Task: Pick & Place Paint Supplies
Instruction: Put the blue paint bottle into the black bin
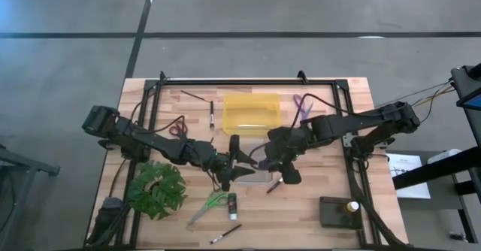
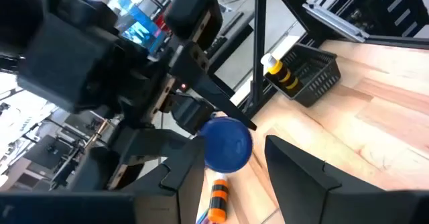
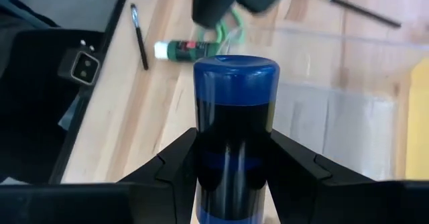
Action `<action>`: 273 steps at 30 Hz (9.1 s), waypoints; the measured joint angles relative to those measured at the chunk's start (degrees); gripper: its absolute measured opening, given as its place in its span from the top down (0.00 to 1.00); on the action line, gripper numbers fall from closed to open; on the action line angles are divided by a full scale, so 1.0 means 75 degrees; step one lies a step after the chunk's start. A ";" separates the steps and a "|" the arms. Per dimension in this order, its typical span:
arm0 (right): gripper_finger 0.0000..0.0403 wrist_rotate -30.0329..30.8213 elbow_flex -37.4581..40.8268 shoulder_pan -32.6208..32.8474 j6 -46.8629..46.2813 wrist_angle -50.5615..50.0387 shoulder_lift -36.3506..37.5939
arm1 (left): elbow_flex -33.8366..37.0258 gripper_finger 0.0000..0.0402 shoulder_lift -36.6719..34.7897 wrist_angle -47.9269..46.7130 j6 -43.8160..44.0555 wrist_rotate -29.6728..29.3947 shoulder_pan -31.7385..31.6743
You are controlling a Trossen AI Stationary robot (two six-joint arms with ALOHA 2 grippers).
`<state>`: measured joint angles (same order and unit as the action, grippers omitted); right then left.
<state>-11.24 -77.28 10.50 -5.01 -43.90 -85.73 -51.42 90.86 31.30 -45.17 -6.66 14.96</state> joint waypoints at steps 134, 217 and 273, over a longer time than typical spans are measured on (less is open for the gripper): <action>0.18 0.1929 -0.0274 0.0548 0.0763 0.0374 0.0700 | 0.0187 0.68 -0.0910 -0.1331 0.0760 -0.0406 -0.0029; 0.36 0.7230 0.2734 0.2356 1.1377 1.1088 0.0501 | 0.1658 0.65 -0.1502 0.4996 0.6762 0.1604 -0.1089; 0.73 1.0190 0.0567 0.3263 0.6029 0.4101 0.0522 | 0.1661 0.19 -0.3897 -0.1467 0.3931 -0.0895 -0.1116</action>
<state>65.18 -73.02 34.98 40.21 -13.14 -81.82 -38.96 61.63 20.30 -15.68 -13.37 6.59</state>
